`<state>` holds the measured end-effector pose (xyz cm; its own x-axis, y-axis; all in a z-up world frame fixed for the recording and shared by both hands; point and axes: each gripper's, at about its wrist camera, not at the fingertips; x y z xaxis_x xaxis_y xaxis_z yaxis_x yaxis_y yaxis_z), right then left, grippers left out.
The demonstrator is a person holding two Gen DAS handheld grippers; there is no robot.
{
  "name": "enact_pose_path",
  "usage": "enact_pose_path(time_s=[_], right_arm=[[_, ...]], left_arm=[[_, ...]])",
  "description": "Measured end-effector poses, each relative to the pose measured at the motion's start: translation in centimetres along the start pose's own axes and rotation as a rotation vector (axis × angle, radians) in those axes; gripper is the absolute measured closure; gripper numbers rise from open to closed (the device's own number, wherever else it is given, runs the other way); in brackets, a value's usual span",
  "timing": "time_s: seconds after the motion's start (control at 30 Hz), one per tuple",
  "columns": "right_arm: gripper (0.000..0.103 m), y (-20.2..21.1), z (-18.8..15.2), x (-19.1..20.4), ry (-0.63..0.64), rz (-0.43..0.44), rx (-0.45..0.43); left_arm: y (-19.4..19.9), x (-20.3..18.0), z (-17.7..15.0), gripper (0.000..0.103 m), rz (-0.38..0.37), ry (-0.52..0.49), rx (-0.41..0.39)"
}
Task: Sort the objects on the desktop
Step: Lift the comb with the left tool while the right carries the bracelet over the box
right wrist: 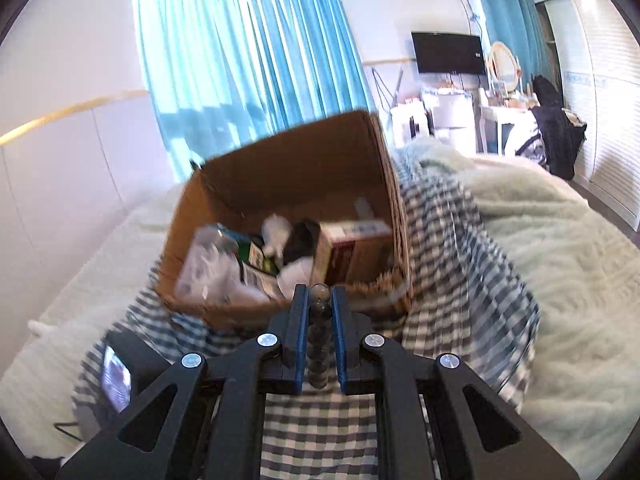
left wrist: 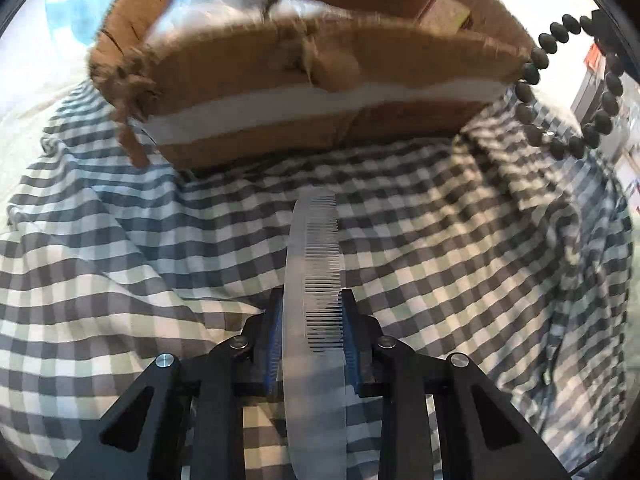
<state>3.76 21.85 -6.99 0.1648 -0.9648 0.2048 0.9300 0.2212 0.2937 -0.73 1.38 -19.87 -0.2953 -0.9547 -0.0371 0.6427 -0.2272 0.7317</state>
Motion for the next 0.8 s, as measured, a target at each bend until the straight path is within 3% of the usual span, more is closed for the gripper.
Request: enact_pose_path(time_s=[0.43, 0.8], right_arm=[[0.092, 3.0, 4.8, 1.9, 0.018, 0.052, -0.141], [0.092, 4.3, 7.4, 3.0, 0.032, 0.081, -0.206]], left_arm=[[8.6, -0.8, 3.4, 0.077, -0.03, 0.006, -0.213], [13.9, -0.7, 8.3, 0.077, -0.049, 0.023, -0.388]])
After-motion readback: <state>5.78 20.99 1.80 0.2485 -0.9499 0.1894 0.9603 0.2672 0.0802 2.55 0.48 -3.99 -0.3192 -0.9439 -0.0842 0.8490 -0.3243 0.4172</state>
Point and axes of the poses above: each gripper's, at about its wrist camera, not at the fingertips, and y roughly against the way its jaws point, x to its left, z to its top, and after that the axes turned 10 degrees about -x, right-handed
